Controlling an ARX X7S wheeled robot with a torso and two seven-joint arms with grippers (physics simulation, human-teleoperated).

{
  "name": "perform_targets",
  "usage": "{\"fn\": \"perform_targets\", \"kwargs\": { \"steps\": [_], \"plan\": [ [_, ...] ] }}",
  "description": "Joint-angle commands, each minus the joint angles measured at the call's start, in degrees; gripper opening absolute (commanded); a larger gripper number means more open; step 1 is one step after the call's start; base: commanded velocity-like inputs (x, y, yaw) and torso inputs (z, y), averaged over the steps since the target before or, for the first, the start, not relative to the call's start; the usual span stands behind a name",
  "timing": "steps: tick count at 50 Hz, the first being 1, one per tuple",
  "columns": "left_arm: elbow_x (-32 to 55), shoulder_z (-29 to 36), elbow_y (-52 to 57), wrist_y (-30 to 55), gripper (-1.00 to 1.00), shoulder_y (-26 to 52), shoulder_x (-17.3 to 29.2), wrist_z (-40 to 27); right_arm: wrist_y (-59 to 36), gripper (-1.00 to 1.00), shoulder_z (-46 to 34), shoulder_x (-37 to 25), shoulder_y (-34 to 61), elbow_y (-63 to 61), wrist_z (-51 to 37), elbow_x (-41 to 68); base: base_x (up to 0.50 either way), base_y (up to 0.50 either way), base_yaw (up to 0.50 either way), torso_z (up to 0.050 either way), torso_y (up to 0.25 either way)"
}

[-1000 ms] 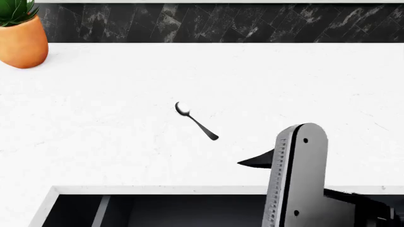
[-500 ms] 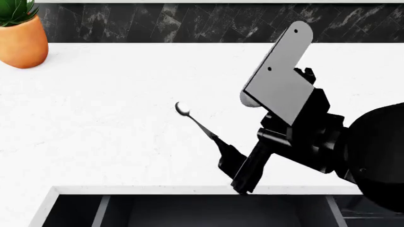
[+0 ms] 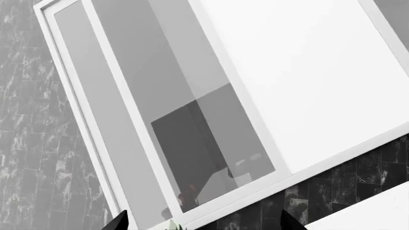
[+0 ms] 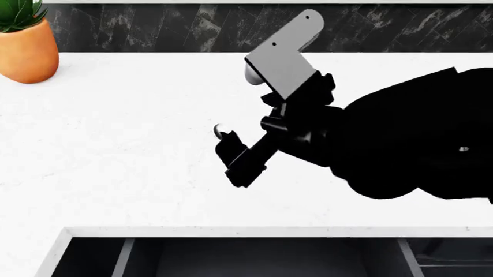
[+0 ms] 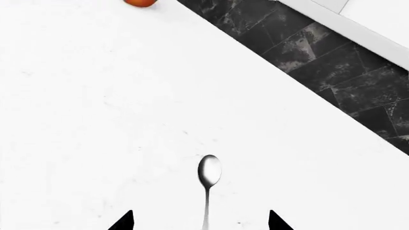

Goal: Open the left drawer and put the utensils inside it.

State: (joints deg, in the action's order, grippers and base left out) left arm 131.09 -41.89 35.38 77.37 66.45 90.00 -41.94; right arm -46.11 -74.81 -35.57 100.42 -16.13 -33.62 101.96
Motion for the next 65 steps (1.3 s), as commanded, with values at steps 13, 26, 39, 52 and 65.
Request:
{"fn": "perform_targets", "kwargs": {
  "steps": [13, 26, 39, 52, 65],
  "plan": [
    [0.3, 0.4, 0.0, 0.0, 1.0, 0.2, 0.0, -0.3, 4.3, 1.0, -0.3, 3.7, -5.6, 10.4, -8.1, 7.8, 0.0, 0.0, 0.0, 0.0, 0.0],
    [0.3, 0.5, 0.0, -0.1, 1.0, 0.3, 0.0, -0.4, 3.0, 1.0, -1.1, 4.3, -5.3, 12.8, -8.5, 8.8, 0.0, 0.0, 0.0, 0.0, 0.0],
    [0.4, 0.7, 0.0, -0.1, 1.0, 0.4, 0.0, -0.5, 3.6, 1.0, -1.1, 5.8, -5.8, 15.6, -4.2, 6.0, 0.0, 0.0, 0.0, 0.0, 0.0],
    [0.7, 0.9, 0.0, 0.0, 1.0, 0.5, 0.0, -0.8, 5.4, 1.0, -0.9, 4.4, -8.7, 16.6, 2.9, 2.9, 0.0, 0.0, 0.0, 0.0, 0.0],
    [0.7, 1.0, 0.0, 0.0, 1.0, 0.7, 0.0, -0.7, 6.8, 1.0, -0.7, 3.9, -10.6, 19.8, 5.4, 2.3, 0.0, 0.0, 0.0, 0.0, 0.0]
  ]
}}
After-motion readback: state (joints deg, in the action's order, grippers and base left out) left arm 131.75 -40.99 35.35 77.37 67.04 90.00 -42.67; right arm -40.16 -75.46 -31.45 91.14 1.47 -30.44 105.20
